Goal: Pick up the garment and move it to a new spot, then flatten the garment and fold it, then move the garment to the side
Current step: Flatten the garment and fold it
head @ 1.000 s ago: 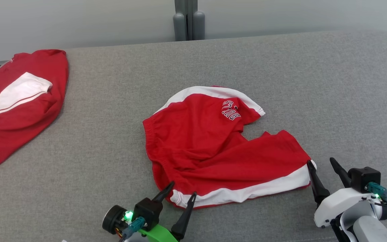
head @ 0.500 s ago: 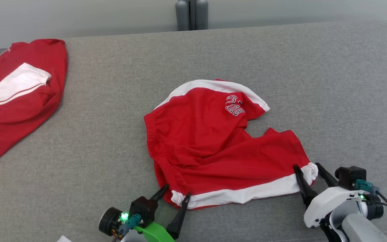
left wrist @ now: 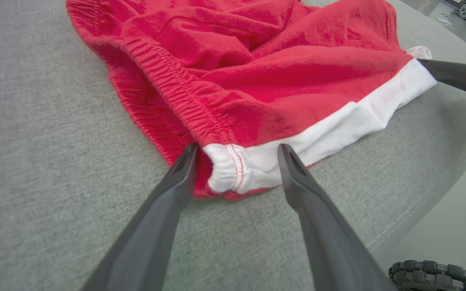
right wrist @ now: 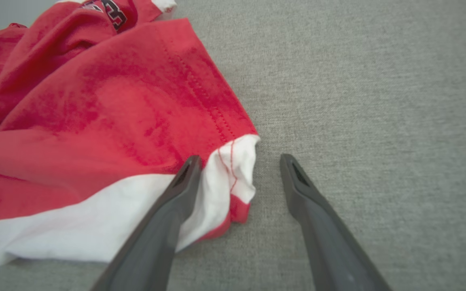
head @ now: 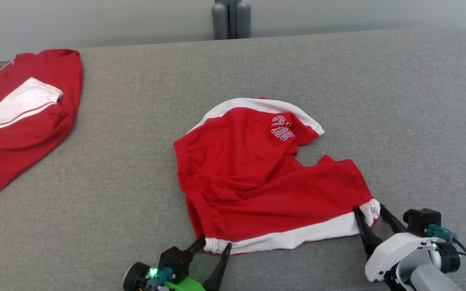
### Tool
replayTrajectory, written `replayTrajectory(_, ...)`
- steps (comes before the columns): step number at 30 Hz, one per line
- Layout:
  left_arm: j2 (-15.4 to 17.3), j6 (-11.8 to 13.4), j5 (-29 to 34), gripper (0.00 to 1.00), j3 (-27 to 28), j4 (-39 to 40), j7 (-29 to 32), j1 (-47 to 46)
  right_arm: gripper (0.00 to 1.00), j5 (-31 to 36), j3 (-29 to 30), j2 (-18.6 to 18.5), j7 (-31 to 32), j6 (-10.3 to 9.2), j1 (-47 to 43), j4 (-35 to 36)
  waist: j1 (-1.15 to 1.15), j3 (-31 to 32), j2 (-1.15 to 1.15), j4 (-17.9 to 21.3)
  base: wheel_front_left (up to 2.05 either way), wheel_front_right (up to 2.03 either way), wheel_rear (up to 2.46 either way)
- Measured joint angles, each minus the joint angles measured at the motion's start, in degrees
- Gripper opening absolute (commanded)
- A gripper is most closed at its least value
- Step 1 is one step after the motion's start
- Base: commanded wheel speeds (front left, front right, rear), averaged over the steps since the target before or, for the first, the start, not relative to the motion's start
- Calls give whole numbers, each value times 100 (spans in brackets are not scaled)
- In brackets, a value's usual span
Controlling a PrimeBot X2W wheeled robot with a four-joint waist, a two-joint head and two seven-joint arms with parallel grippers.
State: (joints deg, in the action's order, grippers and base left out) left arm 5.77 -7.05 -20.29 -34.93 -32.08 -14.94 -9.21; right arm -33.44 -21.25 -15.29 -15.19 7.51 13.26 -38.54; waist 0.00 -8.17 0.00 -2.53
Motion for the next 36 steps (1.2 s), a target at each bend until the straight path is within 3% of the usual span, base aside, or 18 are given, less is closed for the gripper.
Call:
replayTrajectory(1,-11,-1,-35,5,-23,-18,4,-3,45,-33,-33,2,-3,0,2,-5,0,6,0,1,0,0,0)
replayTrajectory(2,-22,-3,-60,0,-49,-48,23,-12,27,-58,-76,1,-3,0,5,-4,0,14,0,3,0,0,0)
replayTrajectory(3,-32,-5,-91,0,-70,-73,23,-25,0,-67,-114,-7,-2,-2,15,20,0,22,0,5,0,0,0)
replayTrajectory(12,-32,-22,-511,0,346,259,-3,-141,0,172,-12,-116,5,-2,18,833,0,133,0,11,0,0,0)
replayTrajectory(21,248,-27,-760,0,948,984,-11,-751,0,160,-249,-191,5,-2,426,1535,0,193,0,96,0,0,0)
replayTrajectory(27,548,-35,-1210,0,912,1170,366,-1935,0,-274,-388,-152,267,-2,1516,1485,0,3,0,143,0,0,0)
replayTrajectory(33,920,-35,-1997,0,917,932,920,-3823,0,-966,-422,65,866,-2,3392,980,0,-427,0,216,0,0,0)
replayTrajectory(36,949,-35,-2392,0,1031,599,1093,-4803,0,-1293,-343,171,1114,-2,4443,623,0,-701,0,255,0,0,0)
